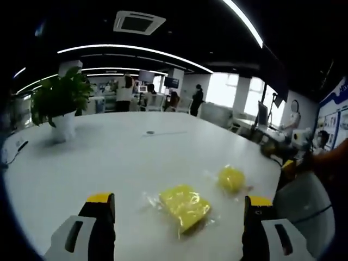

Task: Compare the silicone blocks by pressing each to a similar depth, holding the contact briefly, and releasing to observe deformation and rebound differences across the visible hardness samples.

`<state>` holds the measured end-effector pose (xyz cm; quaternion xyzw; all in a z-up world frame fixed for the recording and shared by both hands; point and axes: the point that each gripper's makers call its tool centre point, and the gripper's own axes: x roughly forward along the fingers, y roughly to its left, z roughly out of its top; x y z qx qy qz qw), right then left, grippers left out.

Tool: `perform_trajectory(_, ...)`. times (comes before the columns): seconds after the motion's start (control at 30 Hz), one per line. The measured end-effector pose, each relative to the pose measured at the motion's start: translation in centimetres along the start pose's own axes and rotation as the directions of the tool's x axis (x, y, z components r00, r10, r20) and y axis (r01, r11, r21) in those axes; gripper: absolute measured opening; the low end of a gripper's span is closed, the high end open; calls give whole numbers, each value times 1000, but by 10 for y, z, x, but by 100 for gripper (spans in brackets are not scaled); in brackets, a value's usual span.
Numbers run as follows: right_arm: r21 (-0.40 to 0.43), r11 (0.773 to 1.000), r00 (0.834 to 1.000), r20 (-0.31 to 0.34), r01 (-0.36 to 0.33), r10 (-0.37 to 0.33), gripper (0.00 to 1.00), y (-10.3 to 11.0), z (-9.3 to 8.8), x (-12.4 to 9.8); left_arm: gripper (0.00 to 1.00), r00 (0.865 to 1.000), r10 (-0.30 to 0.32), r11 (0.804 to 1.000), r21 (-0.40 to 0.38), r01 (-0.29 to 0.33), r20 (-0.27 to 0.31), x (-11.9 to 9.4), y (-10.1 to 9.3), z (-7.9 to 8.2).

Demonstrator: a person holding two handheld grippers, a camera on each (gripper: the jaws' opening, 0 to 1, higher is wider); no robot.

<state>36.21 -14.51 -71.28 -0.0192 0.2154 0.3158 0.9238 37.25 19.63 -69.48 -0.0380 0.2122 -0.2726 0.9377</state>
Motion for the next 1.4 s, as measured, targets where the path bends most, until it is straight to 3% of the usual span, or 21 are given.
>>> perform_trajectory(0.27,-10,1000,1000,3,0,0,97,1,-2,4,100,1000,-5,1000,6,5,10,-2,-1,4)
perform_trajectory(0.5,-24,1000,1000,-12,-17,17,97,5,-5,5,100,1000,5,1000,-8,-5,8,-8,-2,-6)
perform_trajectory(1.0,-18,1000,1000,13,-14,15,97,4,-1,3,100,1000,5,1000,-21,-5,7,-12,-4,-12)
perform_trajectory(1.4,-19,1000,1000,12,-5,5,97,2,-1,1,100,1000,12,1000,-18,-12,22,-15,-5,-8)
